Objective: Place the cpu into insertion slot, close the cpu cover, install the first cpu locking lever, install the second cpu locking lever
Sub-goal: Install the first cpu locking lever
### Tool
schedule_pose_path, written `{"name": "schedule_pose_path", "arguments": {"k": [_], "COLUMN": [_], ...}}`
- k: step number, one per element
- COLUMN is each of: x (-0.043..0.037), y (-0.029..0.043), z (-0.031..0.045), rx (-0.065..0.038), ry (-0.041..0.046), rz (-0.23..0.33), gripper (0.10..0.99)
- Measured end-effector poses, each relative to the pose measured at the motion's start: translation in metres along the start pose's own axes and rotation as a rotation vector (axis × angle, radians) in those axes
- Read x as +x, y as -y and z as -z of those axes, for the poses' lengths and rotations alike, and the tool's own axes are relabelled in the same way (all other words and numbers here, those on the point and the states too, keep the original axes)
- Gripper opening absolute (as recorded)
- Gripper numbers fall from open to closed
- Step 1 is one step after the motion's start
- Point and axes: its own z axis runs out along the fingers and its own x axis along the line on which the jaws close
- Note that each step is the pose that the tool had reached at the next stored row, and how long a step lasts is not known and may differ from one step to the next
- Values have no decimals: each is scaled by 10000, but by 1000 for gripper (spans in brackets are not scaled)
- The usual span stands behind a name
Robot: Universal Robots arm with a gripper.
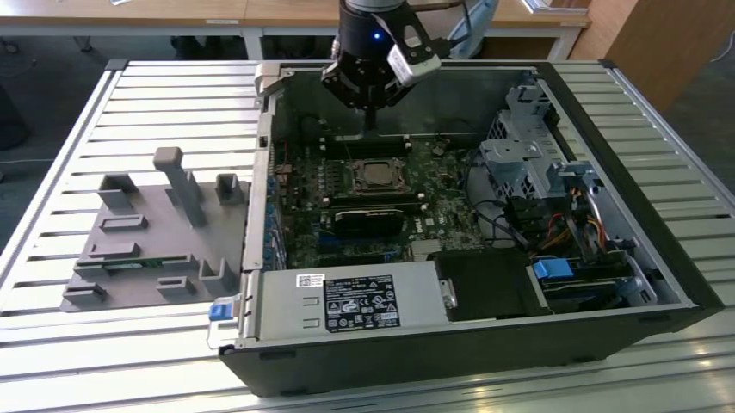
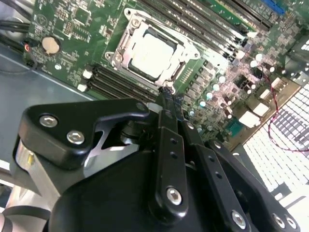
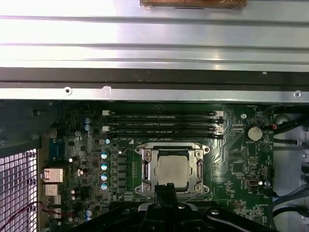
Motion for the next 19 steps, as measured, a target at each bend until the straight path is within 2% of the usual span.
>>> {"name": "schedule_pose_path", "arguments": {"k": [19], "x": [109], "y": [2], "z": [-19], "rx": [-1], "ry": [1], "rz": [-1], "gripper": [122]}}
